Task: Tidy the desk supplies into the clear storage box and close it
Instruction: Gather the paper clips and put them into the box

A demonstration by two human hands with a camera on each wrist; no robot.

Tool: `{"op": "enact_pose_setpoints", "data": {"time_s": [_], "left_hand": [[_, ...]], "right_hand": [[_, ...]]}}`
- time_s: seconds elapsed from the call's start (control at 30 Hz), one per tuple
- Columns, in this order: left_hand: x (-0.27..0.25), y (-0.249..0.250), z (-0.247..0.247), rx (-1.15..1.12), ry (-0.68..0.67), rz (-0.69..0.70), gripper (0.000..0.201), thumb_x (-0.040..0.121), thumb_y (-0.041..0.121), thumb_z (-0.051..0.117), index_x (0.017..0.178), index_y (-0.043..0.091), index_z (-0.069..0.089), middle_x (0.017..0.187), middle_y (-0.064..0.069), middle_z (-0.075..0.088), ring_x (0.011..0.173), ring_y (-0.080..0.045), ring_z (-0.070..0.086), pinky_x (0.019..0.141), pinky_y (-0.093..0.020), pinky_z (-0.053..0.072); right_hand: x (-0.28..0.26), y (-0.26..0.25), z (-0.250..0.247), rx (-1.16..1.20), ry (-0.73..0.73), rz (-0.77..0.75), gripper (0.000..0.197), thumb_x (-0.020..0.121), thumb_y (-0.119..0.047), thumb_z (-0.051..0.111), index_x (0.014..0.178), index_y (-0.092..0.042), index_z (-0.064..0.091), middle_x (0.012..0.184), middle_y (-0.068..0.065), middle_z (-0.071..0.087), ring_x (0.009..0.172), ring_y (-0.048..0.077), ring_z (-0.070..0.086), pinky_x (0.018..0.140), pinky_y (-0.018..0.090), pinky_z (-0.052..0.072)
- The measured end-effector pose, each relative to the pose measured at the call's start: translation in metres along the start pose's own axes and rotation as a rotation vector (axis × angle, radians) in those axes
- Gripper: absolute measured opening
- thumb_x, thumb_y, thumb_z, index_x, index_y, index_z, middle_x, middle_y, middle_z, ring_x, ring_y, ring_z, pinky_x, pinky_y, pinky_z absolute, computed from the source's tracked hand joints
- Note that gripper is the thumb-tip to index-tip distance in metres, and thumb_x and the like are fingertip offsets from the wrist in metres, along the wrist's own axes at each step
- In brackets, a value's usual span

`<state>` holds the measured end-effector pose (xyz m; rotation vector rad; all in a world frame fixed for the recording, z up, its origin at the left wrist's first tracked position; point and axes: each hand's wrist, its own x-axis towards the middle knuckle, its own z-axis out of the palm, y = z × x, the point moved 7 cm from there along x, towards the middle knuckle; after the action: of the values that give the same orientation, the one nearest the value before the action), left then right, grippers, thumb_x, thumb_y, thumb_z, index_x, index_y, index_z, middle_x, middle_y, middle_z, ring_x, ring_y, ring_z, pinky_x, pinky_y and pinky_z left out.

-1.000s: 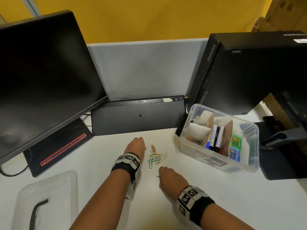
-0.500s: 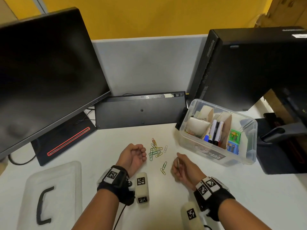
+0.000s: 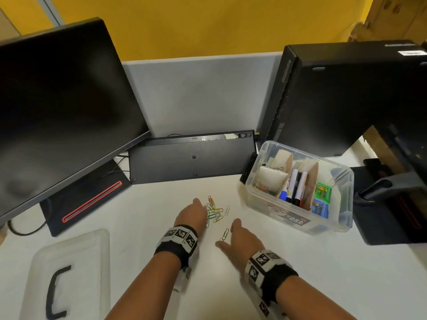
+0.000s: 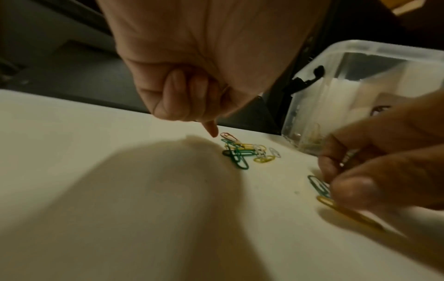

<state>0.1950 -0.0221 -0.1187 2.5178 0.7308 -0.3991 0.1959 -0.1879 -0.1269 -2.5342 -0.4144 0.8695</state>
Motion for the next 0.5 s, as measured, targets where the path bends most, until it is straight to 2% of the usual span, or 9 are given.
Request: {"op": "enact_pose_setpoints", "data": {"time_s": [0.07, 0.13, 0.23, 0.33, 0.5], "left_hand": [[0.0, 0.004, 0.008, 0.037, -0.058, 0.01, 0.037, 0.092, 0.043, 0.051, 0.11, 0.011, 0.043, 0.101, -0.007, 0.064, 0.092, -0.026, 0.062, 0.076, -0.035, 0.05], [0.0, 0.009, 0.012, 0.078, -0.065, 0.043, 0.039, 0.088, 0.04, 0.058, 0.111, 0.012, 0.044, 0.104, -0.007, 0.064, 0.094, -0.026, 0.063, 0.078, -0.034, 0.051], [0.001, 0.015, 0.01, 0.068, -0.02, 0.081, 0.026, 0.092, 0.03, 0.053, 0.109, 0.011, 0.048, 0.105, -0.009, 0.065, 0.094, -0.027, 0.062, 0.078, -0.034, 0.049], [-0.003, 0.019, 0.013, 0.095, -0.014, 0.103, 0.019, 0.092, 0.024, 0.049, 0.107, 0.012, 0.051, 0.101, -0.008, 0.066, 0.089, -0.026, 0.063, 0.073, -0.031, 0.047], [-0.006, 0.024, 0.017, 0.271, -0.037, 0.167, 0.023, 0.092, 0.015, 0.043, 0.113, 0.008, 0.048, 0.101, -0.01, 0.066, 0.089, -0.028, 0.063, 0.068, -0.031, 0.044]], "right_hand": [[0.004, -0.007, 0.003, -0.068, 0.009, -0.008, 0.048, 0.086, -0.046, 0.059, 0.116, -0.019, 0.034, 0.102, 0.002, 0.062, 0.093, 0.023, 0.06, 0.071, 0.031, 0.045], [0.006, -0.013, 0.005, -0.162, 0.026, -0.062, 0.04, 0.094, -0.04, 0.05, 0.121, -0.014, 0.035, 0.109, 0.006, 0.061, 0.099, 0.025, 0.059, 0.069, 0.03, 0.041], [0.005, -0.017, 0.006, -0.258, 0.052, -0.153, 0.025, 0.101, -0.024, 0.035, 0.122, -0.011, 0.037, 0.112, 0.008, 0.059, 0.099, 0.026, 0.057, 0.066, 0.03, 0.035], [0.0, -0.019, 0.004, -0.359, 0.08, -0.195, 0.023, 0.097, -0.009, 0.034, 0.12, -0.01, 0.039, 0.11, 0.008, 0.057, 0.097, 0.025, 0.057, 0.064, 0.029, 0.034], [0.007, -0.016, 0.005, -0.437, 0.044, -0.214, 0.023, 0.095, -0.018, 0.041, 0.117, -0.01, 0.041, 0.107, 0.008, 0.06, 0.095, 0.027, 0.059, 0.063, 0.03, 0.034]]}}
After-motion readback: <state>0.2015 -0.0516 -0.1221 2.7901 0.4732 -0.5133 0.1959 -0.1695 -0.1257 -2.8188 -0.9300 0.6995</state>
